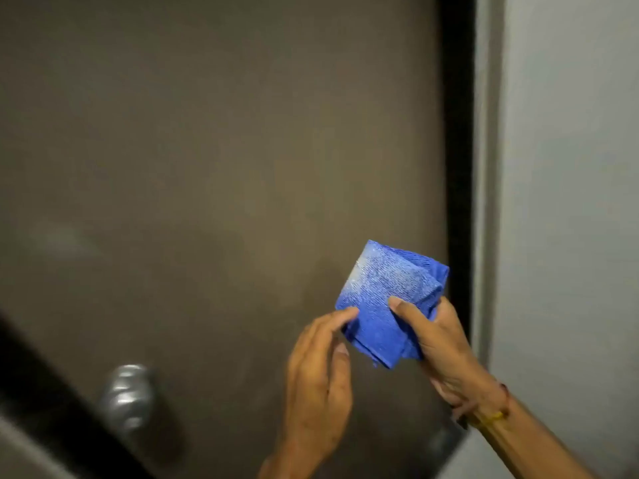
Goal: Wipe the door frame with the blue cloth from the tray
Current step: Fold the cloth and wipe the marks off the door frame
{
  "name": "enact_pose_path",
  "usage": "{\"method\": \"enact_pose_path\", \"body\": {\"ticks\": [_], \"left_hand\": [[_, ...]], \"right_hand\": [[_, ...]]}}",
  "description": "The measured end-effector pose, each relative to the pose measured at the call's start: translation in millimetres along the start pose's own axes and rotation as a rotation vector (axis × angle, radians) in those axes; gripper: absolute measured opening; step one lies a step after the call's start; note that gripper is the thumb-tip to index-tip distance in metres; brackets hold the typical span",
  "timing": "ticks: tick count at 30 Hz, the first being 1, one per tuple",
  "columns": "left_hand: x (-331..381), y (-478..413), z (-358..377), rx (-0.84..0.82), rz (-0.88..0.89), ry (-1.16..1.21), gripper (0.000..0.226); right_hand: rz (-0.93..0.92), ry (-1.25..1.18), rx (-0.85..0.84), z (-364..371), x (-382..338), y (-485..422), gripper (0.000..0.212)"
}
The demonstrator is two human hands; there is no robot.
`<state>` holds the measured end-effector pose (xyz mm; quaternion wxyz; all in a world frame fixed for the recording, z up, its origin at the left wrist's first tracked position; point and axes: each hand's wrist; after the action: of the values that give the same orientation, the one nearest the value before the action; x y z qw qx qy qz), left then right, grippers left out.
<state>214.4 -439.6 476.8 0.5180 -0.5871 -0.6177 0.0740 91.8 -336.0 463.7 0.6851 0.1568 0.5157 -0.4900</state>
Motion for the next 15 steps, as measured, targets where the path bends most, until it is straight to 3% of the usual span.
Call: {"method": "enact_pose_path", "body": {"ticks": [6,12,15], "left_hand": [[5,-14,-204,0.294,0.263,-0.322,0.042],[25,-26,-338,0.533,0.432,-0.781,0.042],[28,-35,-384,0.588,0.441,-1.006,0.046]], "right_hand": [[-0.326,0.109,-0.167,220,-48,-10,0.023],[-0.965,0.406,-0.338,337,-87,15,0.04],[-1.187,0.473,-0.305,362,-96,18,0.048]]}}
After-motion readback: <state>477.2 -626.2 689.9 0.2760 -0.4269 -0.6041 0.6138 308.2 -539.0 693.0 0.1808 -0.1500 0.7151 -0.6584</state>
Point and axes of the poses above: each hand's wrist, its own y-axis away from the middle knuckle, its own z-axis out of the palm, x = y × z, and after that the axes turned 2 degrees about -x, right-handed
